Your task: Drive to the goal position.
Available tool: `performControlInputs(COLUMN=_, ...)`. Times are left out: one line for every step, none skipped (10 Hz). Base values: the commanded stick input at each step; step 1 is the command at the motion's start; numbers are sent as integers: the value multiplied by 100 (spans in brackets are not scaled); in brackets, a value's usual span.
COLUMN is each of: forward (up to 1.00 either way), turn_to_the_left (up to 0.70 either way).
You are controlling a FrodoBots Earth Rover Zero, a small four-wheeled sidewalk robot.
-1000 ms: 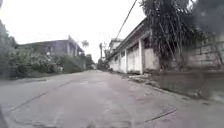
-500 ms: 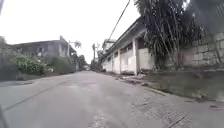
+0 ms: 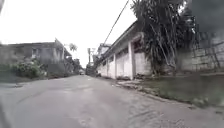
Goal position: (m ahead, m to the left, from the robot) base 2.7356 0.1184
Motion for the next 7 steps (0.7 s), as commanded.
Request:
performControlInputs(forward=70, turn_to_the_left=7)
performControlInputs(forward=70, turn_to_the_left=7)
performControlInputs(forward=70, turn_to_the_left=7)
performControlInputs(forward=70, turn_to_the_left=7)
performControlInputs(forward=70, turn_to_the_left=7)
performControlInputs(forward=70, turn_to_the_left=7)
performControlInputs(forward=70, turn_to_the_left=7)
